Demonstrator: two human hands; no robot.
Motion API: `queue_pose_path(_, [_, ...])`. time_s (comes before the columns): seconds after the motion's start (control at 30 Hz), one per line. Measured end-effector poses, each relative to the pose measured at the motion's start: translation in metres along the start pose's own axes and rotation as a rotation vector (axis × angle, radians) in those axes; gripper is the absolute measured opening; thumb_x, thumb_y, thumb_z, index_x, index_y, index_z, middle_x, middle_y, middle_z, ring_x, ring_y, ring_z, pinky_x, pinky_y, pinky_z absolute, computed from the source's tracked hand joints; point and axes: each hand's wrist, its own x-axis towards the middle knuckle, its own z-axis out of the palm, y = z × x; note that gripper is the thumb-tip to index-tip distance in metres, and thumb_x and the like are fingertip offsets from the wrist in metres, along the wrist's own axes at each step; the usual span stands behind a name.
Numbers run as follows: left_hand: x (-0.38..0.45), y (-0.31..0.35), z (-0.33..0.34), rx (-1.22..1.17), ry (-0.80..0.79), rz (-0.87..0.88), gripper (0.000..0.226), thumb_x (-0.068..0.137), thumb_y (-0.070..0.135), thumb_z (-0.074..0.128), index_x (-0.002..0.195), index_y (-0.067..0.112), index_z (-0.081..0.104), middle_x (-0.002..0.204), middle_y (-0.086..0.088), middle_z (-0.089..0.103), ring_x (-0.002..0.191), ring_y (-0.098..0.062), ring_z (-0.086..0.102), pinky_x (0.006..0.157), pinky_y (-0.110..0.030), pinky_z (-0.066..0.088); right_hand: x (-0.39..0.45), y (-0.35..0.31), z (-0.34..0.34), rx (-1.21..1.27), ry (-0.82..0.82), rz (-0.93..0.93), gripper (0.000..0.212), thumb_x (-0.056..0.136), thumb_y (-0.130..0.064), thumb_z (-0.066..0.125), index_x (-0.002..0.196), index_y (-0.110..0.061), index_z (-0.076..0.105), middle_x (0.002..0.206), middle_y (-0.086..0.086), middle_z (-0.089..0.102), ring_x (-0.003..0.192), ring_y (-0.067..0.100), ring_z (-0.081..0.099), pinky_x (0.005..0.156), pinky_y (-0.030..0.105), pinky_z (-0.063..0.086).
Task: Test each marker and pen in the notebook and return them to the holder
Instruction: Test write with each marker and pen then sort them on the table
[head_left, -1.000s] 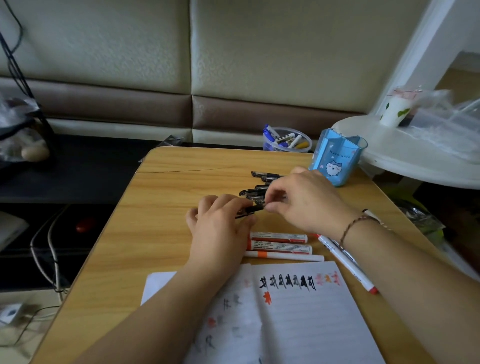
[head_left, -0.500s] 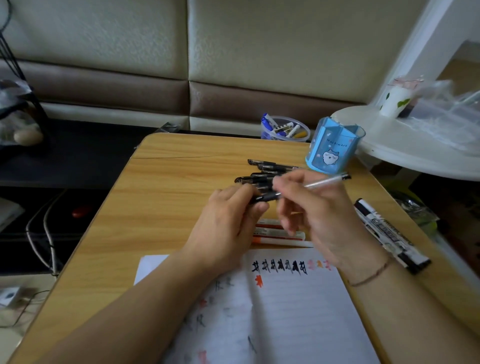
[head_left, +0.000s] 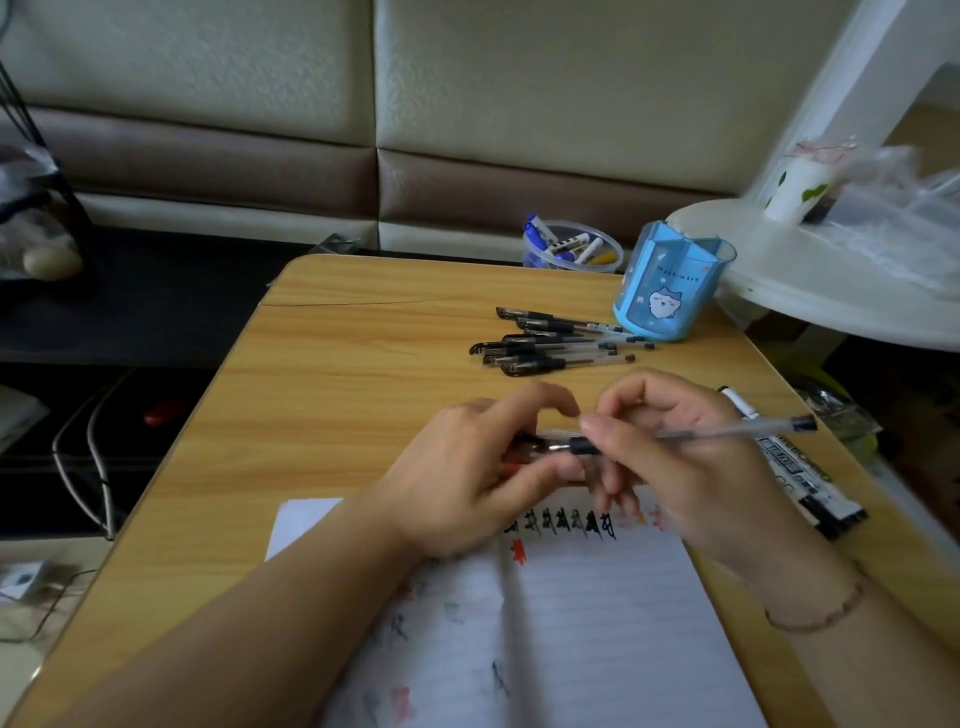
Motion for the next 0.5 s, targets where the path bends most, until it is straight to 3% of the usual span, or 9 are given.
queue_pose_path(0.1, [-0.002, -0.004, -0.001, -0.143, 0.136, -0.075, 0.035, 0.099, 0.028, 0.033, 0.129, 0.012, 0.043, 0.075, 0.004, 0.048, 0.06, -0.019, 0.047, 0.055, -0.035, 0.04, -0.015, 0.007, 0.006, 0.021, 0.044, 0.056, 0.016, 0.079, -0.026, 0.066, 0.075, -0.011, 0.067, 0.065, 0.018, 0.066, 0.057, 0.032, 0.065, 0.043, 0.029, 0.048])
queue_pose_path(0.23, [0.0, -0.012, 0.0, -0.154, 0.319, -0.137, 0.031, 0.102, 0.007, 0.033, 0.132, 0.011, 0.04, 0.084, -0.002, 0.051, 0.069, -0.016, 0.047, 0.062, -0.029, 0.041, -0.022, 0.026, 0.023, -0.096, 0.062, 0.062, 0.021, 0.081, -0.013, 0.074, 0.067, -0.006, 0.059, 0.05, 0.013, 0.063, 0.04, 0.018, 0.056, 0.041, 0.023, 0.043])
queue_pose_path(0.33, [0.001, -0.015, 0.002, -0.175, 0.315, -0.165, 0.034, 0.101, 0.004, 0.038, 0.134, 0.009, 0.04, 0.091, 0.0, 0.057, 0.063, -0.015, 0.048, 0.057, -0.027, 0.042, -0.023, 0.035, 0.029, -0.109, 0.12, 0.03, 0.029, 0.081, -0.01, 0.076, 0.062, -0.011, 0.053, 0.045, 0.012, 0.055, 0.037, 0.018, 0.047, 0.04, 0.029, 0.039])
queue_pose_path(0.5, [0.001, -0.014, 0.002, -0.185, 0.284, -0.203, 0.034, 0.099, 0.003, 0.046, 0.13, 0.014, 0.046, 0.098, 0.004, 0.065, 0.071, -0.015, 0.057, 0.065, -0.024, 0.048, -0.025, 0.042, 0.029, -0.239, 0.159, -0.042, 0.042, 0.08, -0.013, 0.077, 0.053, -0.017, 0.045, 0.04, -0.004, 0.043, 0.036, 0.004, 0.035, 0.041, 0.014, 0.03])
